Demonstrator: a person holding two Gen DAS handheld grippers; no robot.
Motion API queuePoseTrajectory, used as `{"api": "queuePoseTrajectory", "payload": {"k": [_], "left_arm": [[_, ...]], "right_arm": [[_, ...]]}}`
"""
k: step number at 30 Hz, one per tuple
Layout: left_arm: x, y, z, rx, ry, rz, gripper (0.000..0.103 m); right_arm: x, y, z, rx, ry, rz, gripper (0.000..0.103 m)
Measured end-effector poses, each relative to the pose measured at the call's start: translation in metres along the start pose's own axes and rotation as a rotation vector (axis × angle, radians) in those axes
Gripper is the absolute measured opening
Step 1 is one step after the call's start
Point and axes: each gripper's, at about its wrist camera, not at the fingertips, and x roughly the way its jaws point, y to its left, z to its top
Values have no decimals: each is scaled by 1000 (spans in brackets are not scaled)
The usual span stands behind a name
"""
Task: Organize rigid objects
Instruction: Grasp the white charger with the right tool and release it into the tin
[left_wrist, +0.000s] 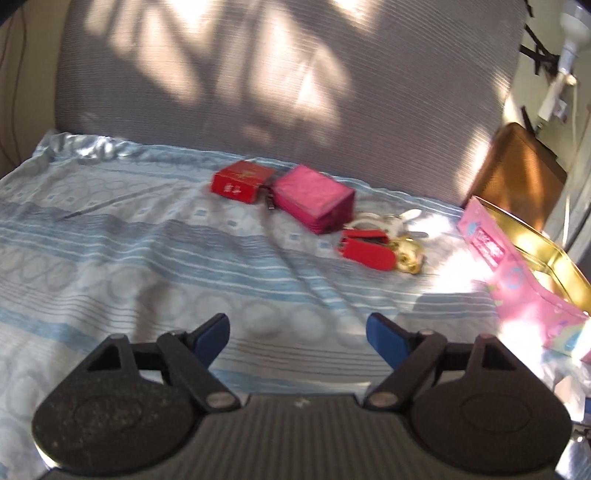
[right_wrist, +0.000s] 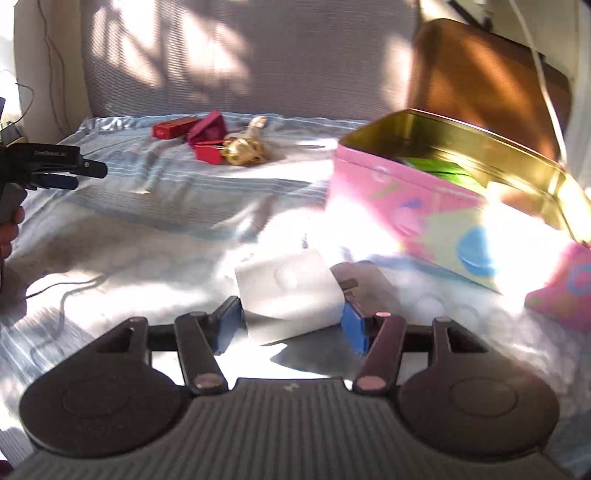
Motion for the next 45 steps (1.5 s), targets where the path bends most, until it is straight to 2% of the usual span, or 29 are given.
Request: {"api": "queuePoseTrajectory", "payload": {"k": [5, 9, 12, 15, 17, 18, 19, 20, 21, 23, 24, 28, 31, 34, 38, 40, 42, 43, 45], "left_arm": [[2, -97, -2, 112, 57, -264, 79], [10, -176, -28, 258, 183, -443, 61], [20, -210, -52, 294, 297, -537, 58], [24, -228, -68, 323, 331, -538, 58], [29, -233, -74, 326, 343, -541, 65], [30, -235, -75, 334, 337, -541, 66], [29, -238, -75, 344, 334, -536, 65], [29, -241, -75, 349, 339, -546, 54], [29, -242, -75, 350, 348, -547, 52], [22, -248, -72, 375, 318, -529, 50], [16, -249, -68, 375, 292, -529, 52], [7, -253, -31, 347, 203, -539, 52], [15, -257, -4, 319, 162, -538, 52], [27, -271, 22, 317, 116, -528, 50], [58, -294, 37, 329, 110, -518, 50], [77, -302, 37, 314, 129, -521, 52], [90, -308, 35, 301, 138, -491, 63], [92, -309, 34, 297, 136, -480, 64], [89, -306, 30, 288, 123, -482, 69]], "right_arm": [[-23, -25, -32, 76, -53, -39, 62], [-30, -23, -44, 62, -89, -49, 64], [-34, -28, -49, 78, -111, -31, 64], [-33, -31, -51, 101, -120, -2, 65], [-32, -30, -52, 98, -129, 5, 65], [-31, -30, -52, 100, -134, 9, 67], [-30, -30, -52, 105, -139, 11, 67], [-28, -31, -52, 110, -143, 10, 65], [-28, -31, -50, 109, -151, 4, 61], [-34, -31, -46, 116, -195, 8, 60], [-41, -30, -42, 110, -238, 14, 49], [-46, -31, -14, 56, -329, -13, 49], [-39, -39, 11, 60, -388, -18, 49], [-29, -43, 30, 27, -449, -68, 49], [-7, -65, 48, 48, -458, -110, 49], [7, -78, 52, 62, -424, -136, 50], [17, -86, 51, 90, -388, -220, 51], [18, -92, 49, 123, -369, -259, 51], [9, -104, 41, 209, -365, -276, 51]]}}
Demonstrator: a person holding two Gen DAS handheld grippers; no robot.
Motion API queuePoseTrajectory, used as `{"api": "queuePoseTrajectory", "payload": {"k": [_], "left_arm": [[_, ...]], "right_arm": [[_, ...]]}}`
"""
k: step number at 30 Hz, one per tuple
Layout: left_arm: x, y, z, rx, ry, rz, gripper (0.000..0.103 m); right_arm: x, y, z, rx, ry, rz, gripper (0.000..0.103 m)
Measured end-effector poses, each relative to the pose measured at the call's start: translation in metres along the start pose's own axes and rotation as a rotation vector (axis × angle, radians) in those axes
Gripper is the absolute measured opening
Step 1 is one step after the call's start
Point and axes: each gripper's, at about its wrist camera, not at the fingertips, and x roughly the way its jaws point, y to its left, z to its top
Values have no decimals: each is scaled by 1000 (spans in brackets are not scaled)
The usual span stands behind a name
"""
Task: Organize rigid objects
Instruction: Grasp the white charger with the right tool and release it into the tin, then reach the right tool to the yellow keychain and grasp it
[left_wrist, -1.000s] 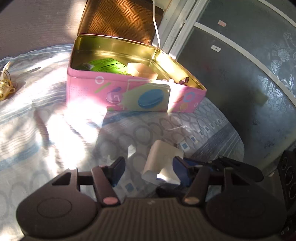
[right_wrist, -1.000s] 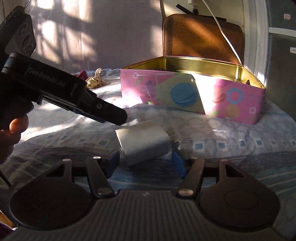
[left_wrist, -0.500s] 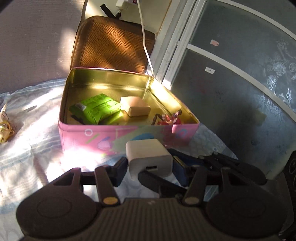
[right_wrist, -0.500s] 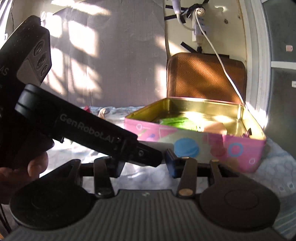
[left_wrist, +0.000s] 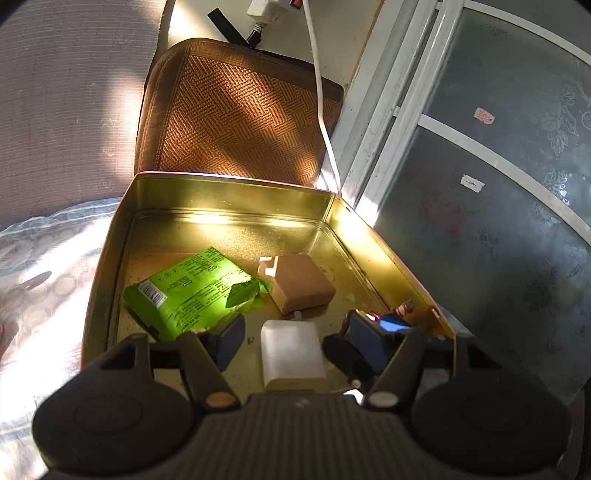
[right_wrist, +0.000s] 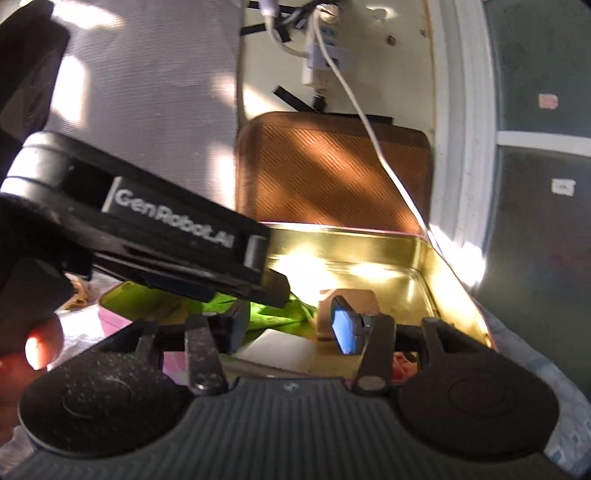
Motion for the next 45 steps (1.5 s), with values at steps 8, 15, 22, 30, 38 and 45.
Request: {"api": "queuePoseTrajectory", "payload": {"k": [8, 15, 22, 30, 38, 45], "left_arm": [[-58, 7, -21, 25, -55, 61, 72], [-118, 62, -60, -22, -81, 205, 77], [-166, 169, -104, -181, -94, 491, 77], [-213, 257, -137, -407, -182, 658, 79], [-215, 264, -138, -439, -194, 639, 85], [-206, 261, -133, -390, -155, 654, 88]], "right_arm": [[-53, -2, -11, 122, 9, 32, 51], [-68, 66, -32, 30, 110, 211, 54], [-56, 129, -47, -44, 246, 349, 54], [-23, 192, -33, -144, 294, 433, 54], [53, 245, 1, -185, 266, 440, 54], [151, 256, 9, -173, 390, 412, 78]]}}
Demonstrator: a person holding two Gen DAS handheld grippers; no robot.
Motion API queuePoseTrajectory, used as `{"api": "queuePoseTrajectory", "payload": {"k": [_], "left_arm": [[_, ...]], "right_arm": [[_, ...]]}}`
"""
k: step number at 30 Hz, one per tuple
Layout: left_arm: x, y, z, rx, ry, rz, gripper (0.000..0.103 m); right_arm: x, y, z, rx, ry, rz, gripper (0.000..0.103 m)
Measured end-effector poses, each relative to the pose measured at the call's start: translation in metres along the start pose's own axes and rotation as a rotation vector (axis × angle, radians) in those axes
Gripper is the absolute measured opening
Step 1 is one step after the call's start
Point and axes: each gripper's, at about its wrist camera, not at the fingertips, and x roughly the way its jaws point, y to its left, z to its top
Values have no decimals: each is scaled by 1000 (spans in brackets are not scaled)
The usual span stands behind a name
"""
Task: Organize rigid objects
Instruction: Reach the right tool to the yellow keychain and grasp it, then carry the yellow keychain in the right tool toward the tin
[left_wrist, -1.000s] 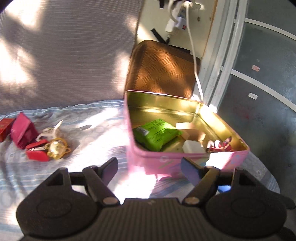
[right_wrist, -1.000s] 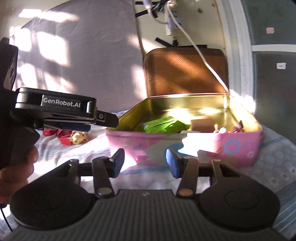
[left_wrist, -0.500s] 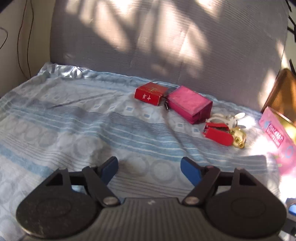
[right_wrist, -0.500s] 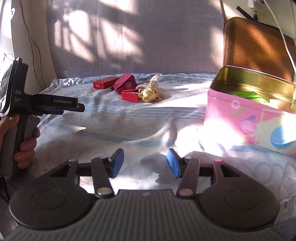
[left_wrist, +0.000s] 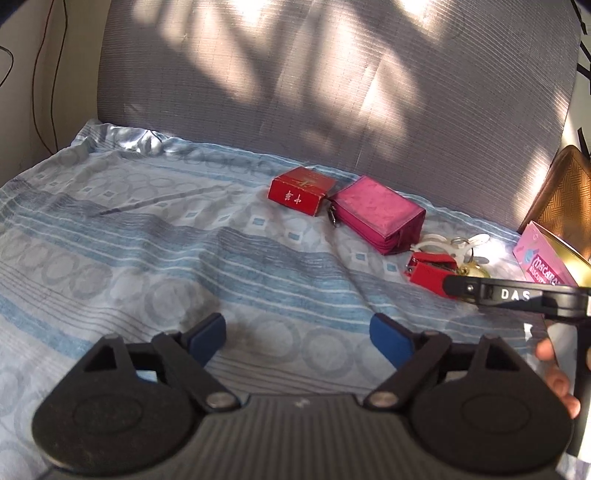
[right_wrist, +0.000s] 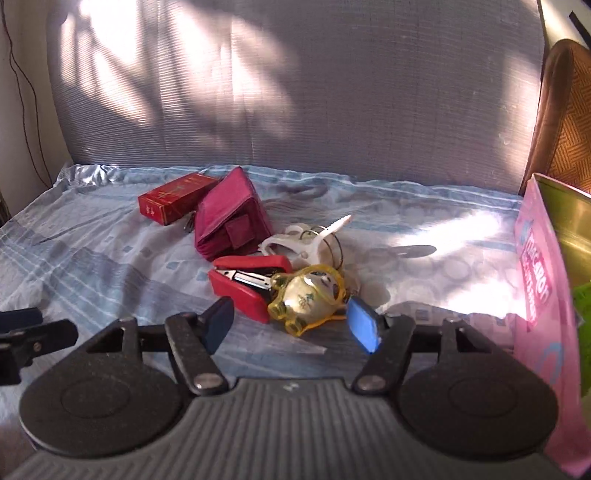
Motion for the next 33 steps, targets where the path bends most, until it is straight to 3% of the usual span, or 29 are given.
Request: {"api": "queuePoseTrajectory", "payload": {"k": [2, 3, 4, 5, 13, 16, 20, 22, 24, 29, 33], "left_arm": [[0, 1, 0, -1, 1, -3, 89], [0, 1, 1, -2, 2, -5, 89], [0, 1, 1, -2, 2, -6, 89], [1, 1, 1, 0, 3, -6, 89], [-2, -3, 0, 29, 9, -57, 90], [-3, -8, -3, 59, 15, -122, 90], [-9, -29, -10, 140, 24, -219, 90], [-9, -48, -15, 143, 79, -304, 90], [-15, -73, -24, 158, 132, -402, 89], [-42, -134, -45, 165, 249, -641, 84], [-50, -160, -64, 203, 335, -622, 78]], "right_arm": [[12, -3, 3, 11, 7, 9, 79], [12, -2, 2, 0, -2, 14, 74], [11, 0, 2, -19, -8, 25, 67], [7, 3, 0, -37, -9, 43, 47], [-49, 27, -43, -195, -1, 133, 46], [-90, 28, -74, -260, -9, 161, 46], [-153, 12, -124, -283, -39, 109, 42], [-173, 1, -140, -261, -42, 85, 43], [-192, -11, -155, -202, -54, 60, 50], [-209, -20, -174, -141, -76, 47, 50], [-207, -19, -175, -163, -96, 48, 51]]}}
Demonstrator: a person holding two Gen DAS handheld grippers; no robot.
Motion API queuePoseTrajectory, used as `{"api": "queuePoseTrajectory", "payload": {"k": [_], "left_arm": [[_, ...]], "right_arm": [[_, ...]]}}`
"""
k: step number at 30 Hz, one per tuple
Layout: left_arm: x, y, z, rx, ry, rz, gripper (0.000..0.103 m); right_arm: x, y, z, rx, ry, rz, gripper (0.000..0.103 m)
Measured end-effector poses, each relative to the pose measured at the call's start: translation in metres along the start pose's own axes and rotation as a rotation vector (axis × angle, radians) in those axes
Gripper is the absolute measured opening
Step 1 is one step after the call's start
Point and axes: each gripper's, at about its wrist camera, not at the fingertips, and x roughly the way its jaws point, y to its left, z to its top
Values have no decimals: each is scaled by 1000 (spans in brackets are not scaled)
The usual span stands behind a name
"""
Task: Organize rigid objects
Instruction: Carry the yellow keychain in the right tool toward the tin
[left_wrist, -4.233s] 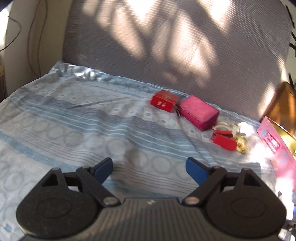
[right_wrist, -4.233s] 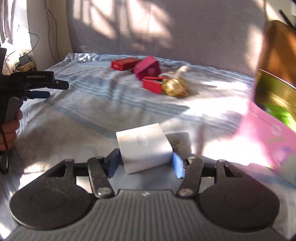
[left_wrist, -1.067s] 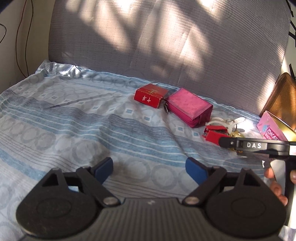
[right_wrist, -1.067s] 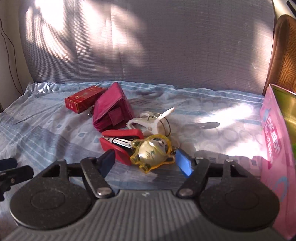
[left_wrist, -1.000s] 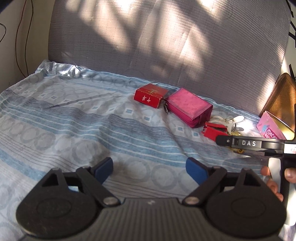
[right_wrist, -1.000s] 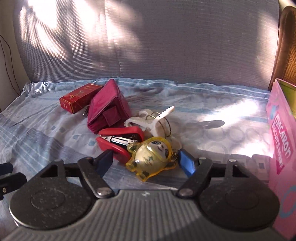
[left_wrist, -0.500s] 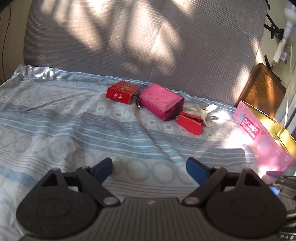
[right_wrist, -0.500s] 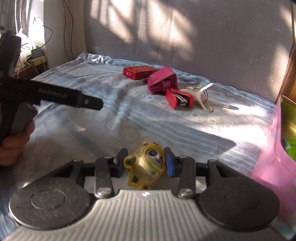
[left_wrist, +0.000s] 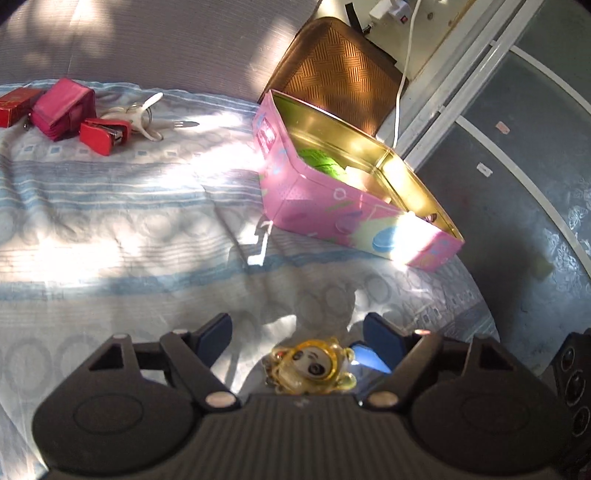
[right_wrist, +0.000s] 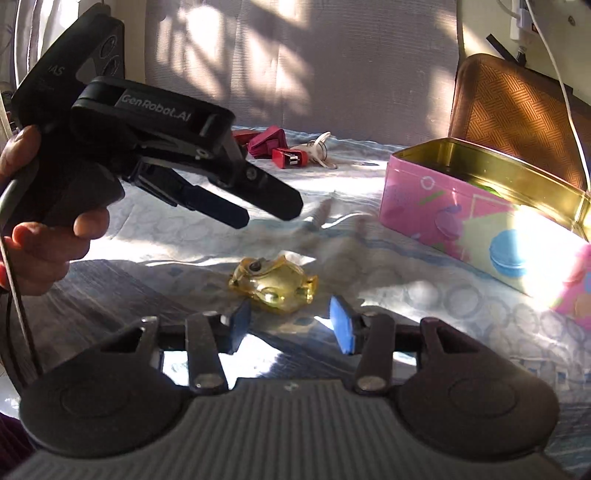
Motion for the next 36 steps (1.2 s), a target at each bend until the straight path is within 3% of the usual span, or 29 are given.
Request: {"api": "queuePoseTrajectory", "payload": {"k": [4, 7, 9, 12, 13, 21, 25, 26, 29, 32, 36], "left_arm": [[-2, 1, -15, -18, 32, 13, 76], [-4, 0, -21, 2, 4, 12, 76], [-1, -4, -20, -1, 23, -13, 66], [3, -19, -14, 42, 34, -20, 62], [4, -23, -10, 51, 36, -28, 61], [43, -92, 58, 201, -15, -75, 59], [72, -118, 91, 268, -39, -74, 59], [81, -123, 100, 268, -45, -67, 60], [106, -125, 119, 275, -48, -26, 80], [115, -114, 123, 276, -58, 83, 84], [89, -91, 111, 253, -67, -9, 88]], "right_arm": [[4, 0, -3, -9, -4, 30, 56], [8, 3, -4, -15, 6, 31, 58], [9, 3, -2, 2, 0, 51, 55], [2, 5, 1, -20, -67, 3, 55], [-5, 3, 2, -22, -100, -10, 48], [-27, -62, 21, 82, -225, -196, 48], [-29, -107, 34, 170, -278, -245, 48], [-25, -119, 39, 192, -285, -259, 48], [-6, -144, 48, 207, -275, -305, 50], [9, -157, 46, 235, -244, -374, 51], [-4, -149, 34, 272, -303, -294, 66]]}}
